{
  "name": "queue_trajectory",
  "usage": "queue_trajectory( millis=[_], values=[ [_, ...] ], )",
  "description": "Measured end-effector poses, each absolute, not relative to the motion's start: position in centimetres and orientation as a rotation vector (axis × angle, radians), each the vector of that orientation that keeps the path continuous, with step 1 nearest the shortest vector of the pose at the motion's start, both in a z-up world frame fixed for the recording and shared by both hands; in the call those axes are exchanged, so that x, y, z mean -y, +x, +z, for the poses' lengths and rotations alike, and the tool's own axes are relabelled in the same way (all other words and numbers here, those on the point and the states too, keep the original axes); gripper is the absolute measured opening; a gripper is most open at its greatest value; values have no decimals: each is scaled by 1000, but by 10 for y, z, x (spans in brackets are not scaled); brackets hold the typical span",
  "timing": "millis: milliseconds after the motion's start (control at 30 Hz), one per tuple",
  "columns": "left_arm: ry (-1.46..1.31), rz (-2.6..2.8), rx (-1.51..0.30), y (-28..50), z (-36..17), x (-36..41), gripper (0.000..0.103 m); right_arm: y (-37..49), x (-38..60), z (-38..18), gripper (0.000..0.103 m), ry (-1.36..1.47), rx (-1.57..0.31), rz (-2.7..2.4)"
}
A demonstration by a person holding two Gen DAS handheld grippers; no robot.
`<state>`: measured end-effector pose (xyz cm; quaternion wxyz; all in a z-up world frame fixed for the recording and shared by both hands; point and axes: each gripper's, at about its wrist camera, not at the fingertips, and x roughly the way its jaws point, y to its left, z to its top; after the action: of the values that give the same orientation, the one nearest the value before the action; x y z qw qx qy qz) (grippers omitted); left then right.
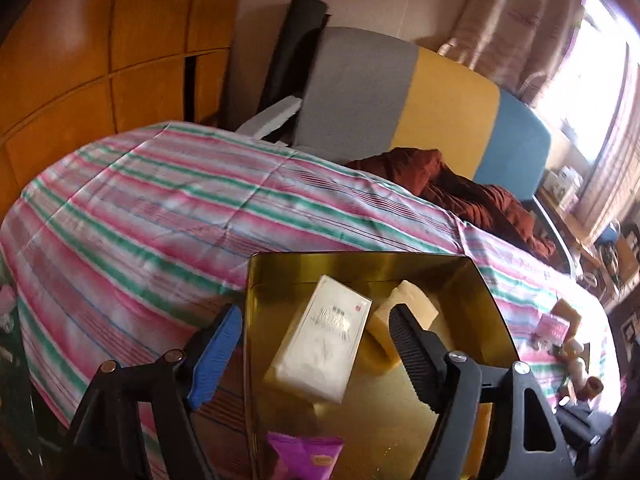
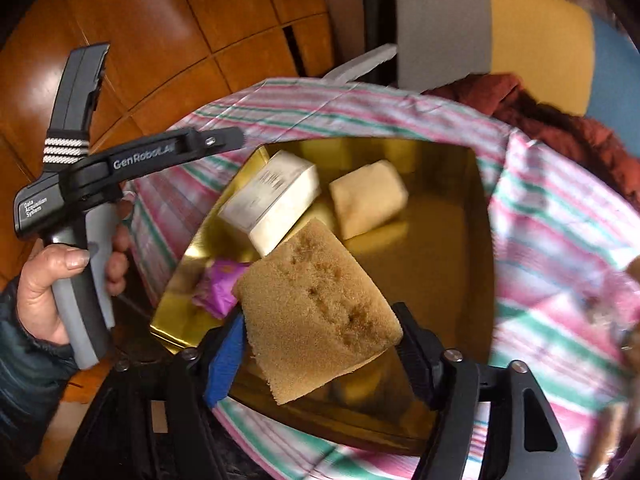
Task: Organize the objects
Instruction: 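Place the white box in the tray with left while right carries a sponge there, then move both grippers back toward the pile of items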
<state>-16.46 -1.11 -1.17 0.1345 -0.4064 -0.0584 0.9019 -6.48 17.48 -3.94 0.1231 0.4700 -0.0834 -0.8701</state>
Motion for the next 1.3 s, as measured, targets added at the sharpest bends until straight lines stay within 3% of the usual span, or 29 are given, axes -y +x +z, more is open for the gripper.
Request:
queue_trajectory(
  millis=[33, 100, 167, 400, 900, 1300],
  values=[
    [-1181, 2609, 178, -162, -12, 13, 78, -66, -170, -42, 74, 1368, 254, -2517],
    [-1178, 2616, 175, -155, -11, 15, 78, -69, -161, -49, 94, 1369, 311, -2442],
    [-1165, 2630, 157, -144, -10, 16, 78, -67, -155, -53, 100, 1355, 339, -2396],
    [-1172, 2670, 150, -111, -11, 20, 78, -57, -159, -53, 101, 1374, 351, -2443],
    [-1140, 2722, 49, -58, -9, 8, 78, -23, -174, -24, 103, 1270, 171, -2798],
    [-1131, 2675, -14, -39, -12, -11, 78, -4, -198, -21, 103, 1269, 227, -2899]
  ],
)
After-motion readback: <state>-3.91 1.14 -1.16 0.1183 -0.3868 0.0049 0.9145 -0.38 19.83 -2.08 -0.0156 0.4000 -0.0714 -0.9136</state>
